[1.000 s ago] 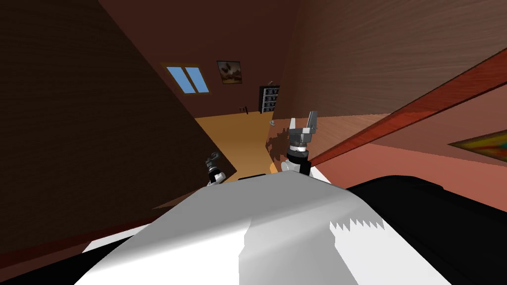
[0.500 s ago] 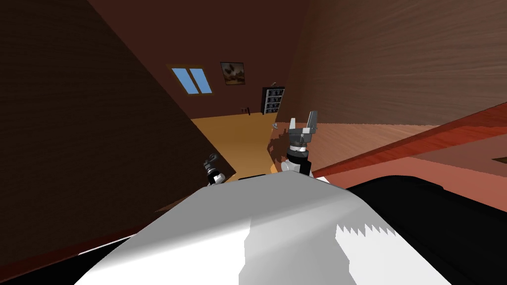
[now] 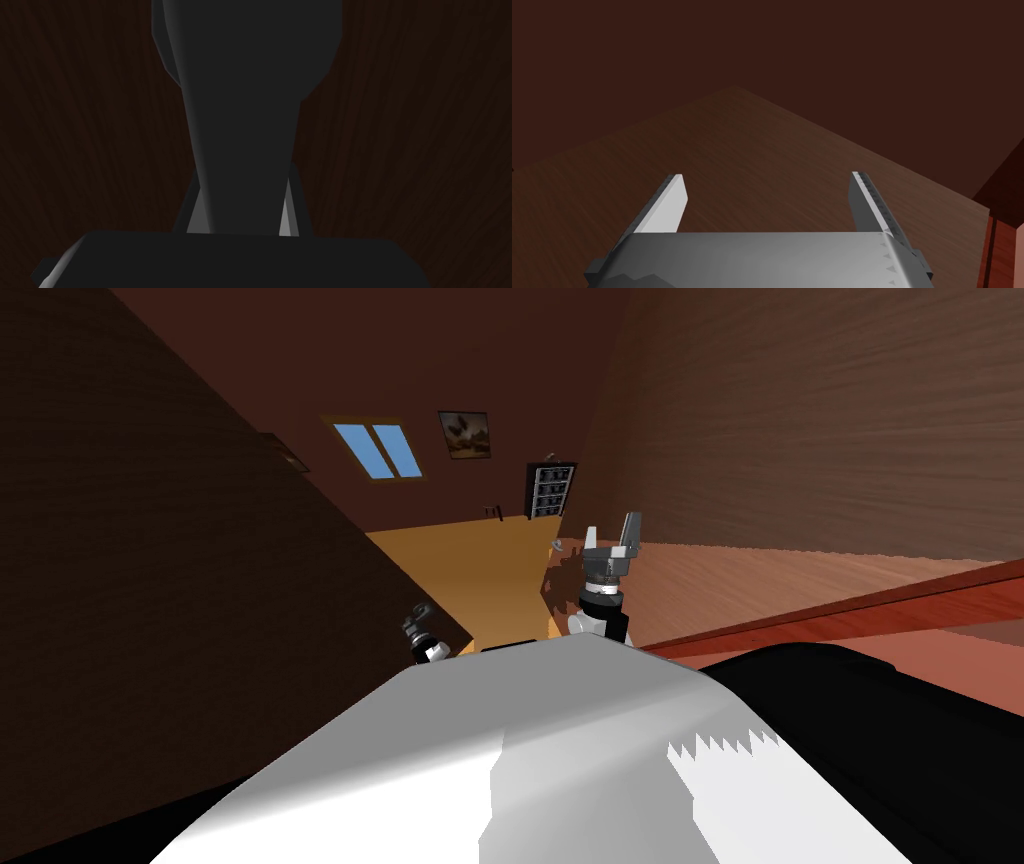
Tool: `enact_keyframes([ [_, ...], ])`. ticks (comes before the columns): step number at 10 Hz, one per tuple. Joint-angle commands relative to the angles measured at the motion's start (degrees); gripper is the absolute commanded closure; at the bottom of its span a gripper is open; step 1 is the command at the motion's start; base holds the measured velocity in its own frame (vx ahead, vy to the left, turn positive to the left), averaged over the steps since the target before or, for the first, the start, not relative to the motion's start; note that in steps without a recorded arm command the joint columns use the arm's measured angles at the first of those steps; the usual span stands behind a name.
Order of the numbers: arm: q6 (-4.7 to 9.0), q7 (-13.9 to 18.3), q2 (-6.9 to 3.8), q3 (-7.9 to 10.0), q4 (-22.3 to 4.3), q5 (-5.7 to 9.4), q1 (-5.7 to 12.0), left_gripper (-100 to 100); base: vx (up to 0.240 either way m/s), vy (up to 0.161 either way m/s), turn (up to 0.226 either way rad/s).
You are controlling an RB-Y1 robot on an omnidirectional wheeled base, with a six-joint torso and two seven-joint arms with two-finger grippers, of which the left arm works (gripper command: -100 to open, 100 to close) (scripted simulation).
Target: Push the door open
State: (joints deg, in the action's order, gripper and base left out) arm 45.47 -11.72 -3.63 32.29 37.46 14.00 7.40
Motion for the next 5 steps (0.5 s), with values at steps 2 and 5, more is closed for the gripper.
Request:
enact_keyframes([
  [2,0.96,-0.6,-1.0,1.35,-0.6,1.73,-0.08,100,0.162,0.04,-0.053],
  [5,0.95,-1.2,-1.24,2.39,0.0,3.07,-0.79,100,0.121,0.043,-0.028],
])
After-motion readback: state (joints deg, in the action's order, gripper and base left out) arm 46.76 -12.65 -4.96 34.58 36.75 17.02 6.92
